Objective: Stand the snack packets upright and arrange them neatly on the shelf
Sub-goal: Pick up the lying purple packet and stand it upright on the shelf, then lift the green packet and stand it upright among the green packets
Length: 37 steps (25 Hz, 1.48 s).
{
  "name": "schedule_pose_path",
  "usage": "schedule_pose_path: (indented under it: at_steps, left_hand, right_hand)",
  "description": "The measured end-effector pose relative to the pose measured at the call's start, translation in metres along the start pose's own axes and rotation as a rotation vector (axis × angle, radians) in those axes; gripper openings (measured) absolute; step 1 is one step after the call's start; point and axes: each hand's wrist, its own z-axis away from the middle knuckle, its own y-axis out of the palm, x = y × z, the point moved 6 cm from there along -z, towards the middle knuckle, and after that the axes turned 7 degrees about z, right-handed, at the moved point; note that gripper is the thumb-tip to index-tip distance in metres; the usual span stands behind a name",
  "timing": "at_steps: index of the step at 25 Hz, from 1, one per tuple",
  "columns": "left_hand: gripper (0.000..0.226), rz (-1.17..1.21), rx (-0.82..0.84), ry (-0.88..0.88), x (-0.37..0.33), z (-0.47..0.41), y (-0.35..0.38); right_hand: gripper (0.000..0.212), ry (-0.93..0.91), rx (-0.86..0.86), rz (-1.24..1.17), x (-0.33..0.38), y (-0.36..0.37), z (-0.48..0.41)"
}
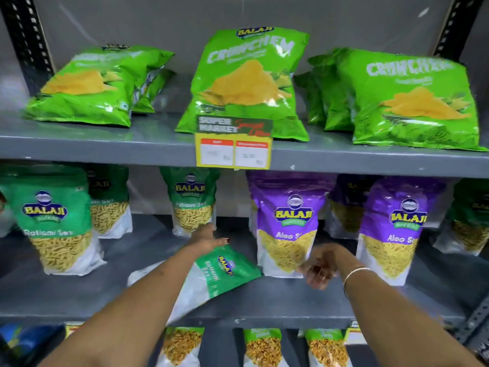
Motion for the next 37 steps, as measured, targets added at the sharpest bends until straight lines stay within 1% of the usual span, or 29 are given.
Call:
schedule_pose_path:
  at_steps: [1, 2, 3, 5, 7, 8, 9, 12, 13, 14, 15, 16, 17, 19, 21, 23, 25, 26, 29, 31, 33, 34, 35, 36, 37]
  left_hand:
    - [0.056, -0.1, 0.039, -0.003, 0.02, 0.0, -0.016]
    - [0.054, -0.147, 0.105, -0.027, 0.045, 0.002, -0.03]
    - [0.051, -0.132, 0.162, -0.036, 0.069, 0.001, -0.039]
    - [0.049, -0.032, 0.272, -0.098, 0.103, 0.004, -0.05]
    - [0.05, 0.094, 0.353, -0.159, 0.12, 0.008, -0.054]
    - [0.05, 0.161, 0.391, -0.18, 0.123, 0.01, -0.054]
    - [0.051, 0.209, 0.422, -0.198, 0.125, 0.012, -0.054]
    - [0.056, 0.336, 0.513, -0.26, 0.133, 0.021, -0.055]
    - [0.055, 0.366, 0.548, -0.283, 0.135, 0.024, -0.056]
    - [0.045, 0.378, 0.572, -0.309, 0.135, 0.029, -0.06]
    - [0.031, 0.39, 0.583, -0.32, 0.135, 0.033, -0.064]
    - [0.024, 0.393, 0.583, -0.323, 0.131, 0.036, -0.072]
    - [0.025, 0.389, 0.573, -0.31, 0.128, 0.037, -0.08]
    - [0.029, 0.407, 0.541, -0.25, 0.12, 0.037, -0.097]
    - [0.04, 0.433, 0.498, -0.185, 0.114, 0.034, -0.109]
    - [0.045, 0.448, 0.391, -0.092, 0.109, 0.028, -0.116]
    - [0.051, 0.474, 0.252, 0.016, 0.104, 0.023, -0.117]
    - [0.057, 0.478, 0.178, 0.046, 0.104, 0.019, -0.116]
    - [0.066, 0.449, 0.012, 0.064, 0.107, 0.014, -0.111]
    - [0.065, 0.418, -0.033, 0.062, 0.111, 0.011, -0.106]
    - [0.064, 0.41, -0.048, 0.056, 0.113, 0.01, -0.104]
    - [0.065, 0.408, -0.036, 0.049, 0.113, 0.01, -0.104]
    - [0.068, 0.404, -0.004, 0.04, 0.112, 0.008, -0.105]
    - [0.071, 0.393, 0.061, 0.024, 0.113, 0.007, -0.104]
    - [0.072, 0.373, 0.143, 0.021, 0.112, 0.007, -0.103]
  right_hand:
    - [0.02, 0.045, 0.047, -0.047, 0.009, 0.021, -0.002]
    - [0.025, 0.066, 0.082, -0.106, 0.022, 0.049, -0.004]
    - [0.031, 0.072, 0.107, -0.136, 0.034, 0.074, -0.011]
    - [0.044, 0.046, 0.085, -0.194, 0.053, 0.117, -0.025]
    - [0.054, 0.028, 0.006, -0.372, 0.067, 0.154, -0.037]
    - [0.055, 0.009, -0.014, -0.468, 0.074, 0.171, -0.039]
    - [0.053, -0.021, -0.019, -0.572, 0.08, 0.184, -0.04]
    - [0.03, -0.163, -0.036, -0.868, 0.101, 0.2, -0.037]
    - [0.023, -0.21, -0.036, -0.918, 0.107, 0.2, -0.034]
    - [0.018, -0.244, -0.06, -0.932, 0.112, 0.197, -0.031]
    - [0.015, -0.276, -0.083, -0.923, 0.119, 0.194, -0.025]
    - [0.016, -0.308, -0.102, -0.884, 0.127, 0.19, -0.018]
    - [0.017, -0.334, -0.122, -0.839, 0.137, 0.186, -0.01]
    - [0.018, -0.379, -0.219, -0.74, 0.16, 0.173, 0.011]
    - [0.022, -0.421, -0.366, -0.667, 0.18, 0.155, 0.026]
    - [0.023, -0.517, -0.458, -0.683, 0.201, 0.142, 0.033]
    - [0.039, -0.608, -0.531, -0.669, 0.217, 0.136, 0.036]
    - [0.043, -0.641, -0.573, -0.649, 0.222, 0.134, 0.035]
    - [0.047, -0.683, -0.688, -0.583, 0.23, 0.129, 0.028]
    - [0.047, -0.699, -0.717, -0.572, 0.23, 0.13, 0.021]
    - [0.045, -0.698, -0.731, -0.544, 0.225, 0.131, 0.017]
    - [0.048, -0.66, -0.753, -0.49, 0.222, 0.131, 0.016]
    - [0.056, -0.586, -0.761, -0.425, 0.218, 0.131, 0.013]
    - [0.068, -0.483, -0.725, -0.391, 0.212, 0.133, 0.008]
    - [0.08, -0.374, -0.636, -0.393, 0.205, 0.139, 0.001]
